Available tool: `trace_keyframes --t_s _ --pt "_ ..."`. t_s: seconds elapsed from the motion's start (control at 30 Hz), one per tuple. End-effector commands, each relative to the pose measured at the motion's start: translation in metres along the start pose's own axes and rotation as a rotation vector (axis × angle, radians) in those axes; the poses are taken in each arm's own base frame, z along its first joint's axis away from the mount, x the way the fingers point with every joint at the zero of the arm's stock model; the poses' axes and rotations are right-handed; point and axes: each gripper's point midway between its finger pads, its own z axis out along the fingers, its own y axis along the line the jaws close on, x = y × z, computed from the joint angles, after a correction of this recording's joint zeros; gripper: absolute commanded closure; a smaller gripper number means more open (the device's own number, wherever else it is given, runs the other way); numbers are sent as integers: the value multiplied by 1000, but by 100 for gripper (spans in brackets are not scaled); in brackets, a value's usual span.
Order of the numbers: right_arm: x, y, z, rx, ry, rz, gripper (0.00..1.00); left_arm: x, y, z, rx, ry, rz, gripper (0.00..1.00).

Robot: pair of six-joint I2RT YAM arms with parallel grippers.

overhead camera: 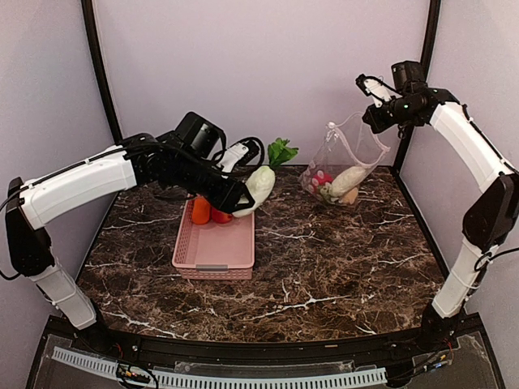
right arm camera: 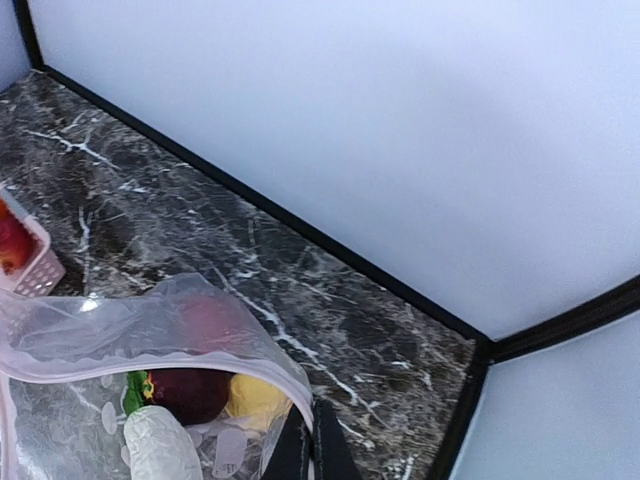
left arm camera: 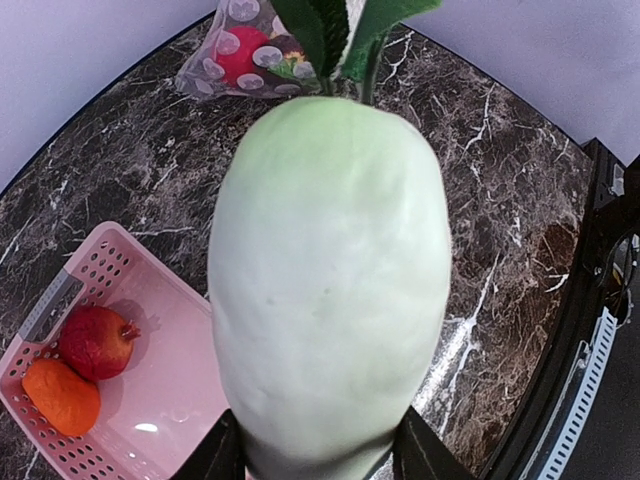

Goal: Place the food in the zip-top bag and seal the zipper
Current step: Place the fake vegetable in the zipper food storage bag.

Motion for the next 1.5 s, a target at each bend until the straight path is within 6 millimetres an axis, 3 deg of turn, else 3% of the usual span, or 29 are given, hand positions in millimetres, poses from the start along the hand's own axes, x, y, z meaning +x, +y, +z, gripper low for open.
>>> trace_keyframes --t_s 0.0,0.1,0.2,0.3,0.47,0.83,1.23,1.47 --pt "-33 -19 -26 115 -104 -44 100 -5 -14 4 68 -38 -44 76" --pt "-17 11 -21 1 -98 -28 100 -5 -20 8 98 -54 -60 76" --pt "20 45 0 -93 -10 -14 100 -6 -24 11 126 -65 -75 76" --pt "46 78 12 -209 49 12 100 -11 -28 14 153 -77 -113 77" --pt "55 114 17 -333 79 21 100 -28 -41 19 241 -126 -203 78" --pt "42 130 6 -405 54 32 100 -47 -68 31 439 -142 -380 78" --pt "38 134 5 -424 45 45 100 -78 -109 72 686 -73 -636 80" --pt "37 139 -3 -442 29 28 100 -98 -124 81 868 -48 -777 82"
